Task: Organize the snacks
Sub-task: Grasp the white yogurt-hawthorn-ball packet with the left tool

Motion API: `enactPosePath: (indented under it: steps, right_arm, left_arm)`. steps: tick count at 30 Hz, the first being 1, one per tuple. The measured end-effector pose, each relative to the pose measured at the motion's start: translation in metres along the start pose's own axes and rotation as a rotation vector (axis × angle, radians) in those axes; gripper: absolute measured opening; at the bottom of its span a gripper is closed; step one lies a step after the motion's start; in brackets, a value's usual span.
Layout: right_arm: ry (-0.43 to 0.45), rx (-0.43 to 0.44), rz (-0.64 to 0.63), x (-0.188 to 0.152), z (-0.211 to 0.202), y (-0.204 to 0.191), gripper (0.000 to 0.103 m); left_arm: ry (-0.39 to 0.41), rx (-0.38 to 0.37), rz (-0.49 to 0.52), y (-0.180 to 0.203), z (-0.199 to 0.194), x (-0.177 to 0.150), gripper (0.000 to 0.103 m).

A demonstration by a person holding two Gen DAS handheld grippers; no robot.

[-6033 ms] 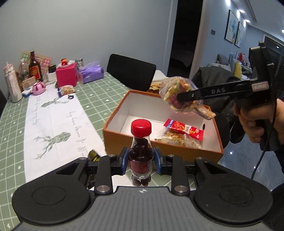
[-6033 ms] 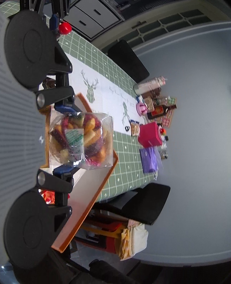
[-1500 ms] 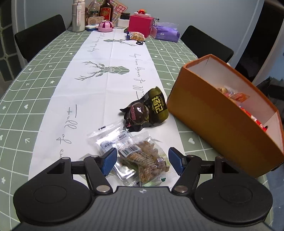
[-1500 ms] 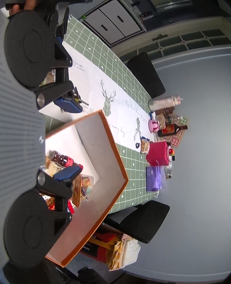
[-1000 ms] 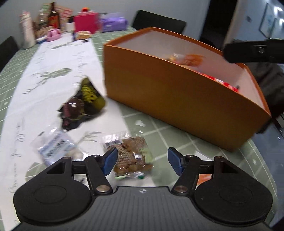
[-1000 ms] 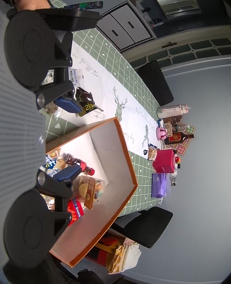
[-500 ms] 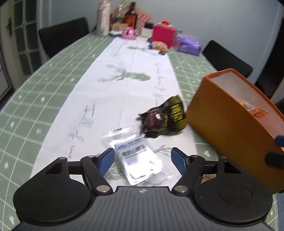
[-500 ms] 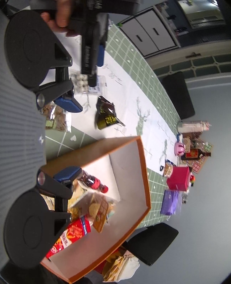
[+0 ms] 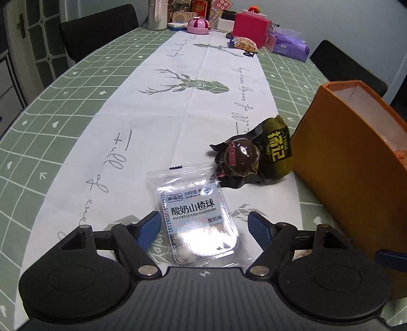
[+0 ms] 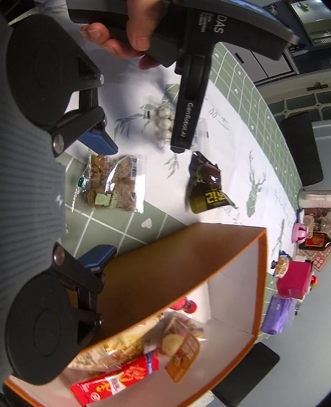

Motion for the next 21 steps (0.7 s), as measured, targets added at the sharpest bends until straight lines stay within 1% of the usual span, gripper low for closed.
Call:
enactPosePath:
  steps: [2, 6, 8, 9, 12, 15, 17, 19, 21]
  right_arm:
    - [-0.005, -0.008, 0.016, -0.001, 0.007, 0.001, 0.076]
    - [-0.006, 0.009, 0.044, 0.000, 0.014, 0.001, 0.076]
    - [-0.002, 0.011, 0.045, 0.000, 0.016, 0.000, 0.076]
    - [0.000, 0.013, 0.048, 0.001, 0.016, -0.001, 0.076]
    - [0.009, 0.023, 0.063, 0.002, 0.019, -0.002, 0.076]
    - [0.011, 0.038, 0.079, 0.002, 0.023, -0.003, 0.076]
    - [0.001, 0.055, 0.091, 0.001, 0.024, -0.004, 0.076]
    - [-0.021, 0.078, 0.110, 0.001, 0.027, -0.005, 0.079]
    - [-0.027, 0.087, 0.129, 0.001, 0.029, -0.007, 0.081]
  left_arm:
    - [-0.037, 0.010, 0.019, 0.001, 0.008, -0.004, 0.091]
    - [-0.011, 0.023, 0.096, 0.003, 0.007, -0.009, 0.090]
    - [-0.006, 0.010, 0.111, 0.002, 0.005, -0.010, 0.088]
    - [-0.003, 0.003, 0.122, 0.001, 0.004, -0.011, 0.084]
    - [0.009, -0.031, 0.168, -0.001, 0.001, -0.015, 0.079]
    - [0.040, -0.075, 0.255, -0.005, -0.005, -0.025, 0.079]
    - [0.063, -0.079, 0.302, -0.010, -0.009, -0.031, 0.080]
    - [0.076, -0.076, 0.313, -0.017, -0.012, -0.035, 0.084]
    - [0.073, -0.115, 0.303, -0.022, -0.013, -0.038, 0.085]
Point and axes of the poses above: each gripper's, at about its wrist camera, not at the fingertips, and z roughly the way its jaws point, y to its right, x to its top, the point moved 5 cm from there along z, roughly the way its jaws point, and after that the axes turned 1 degree about -z, right-handed, at the moved point
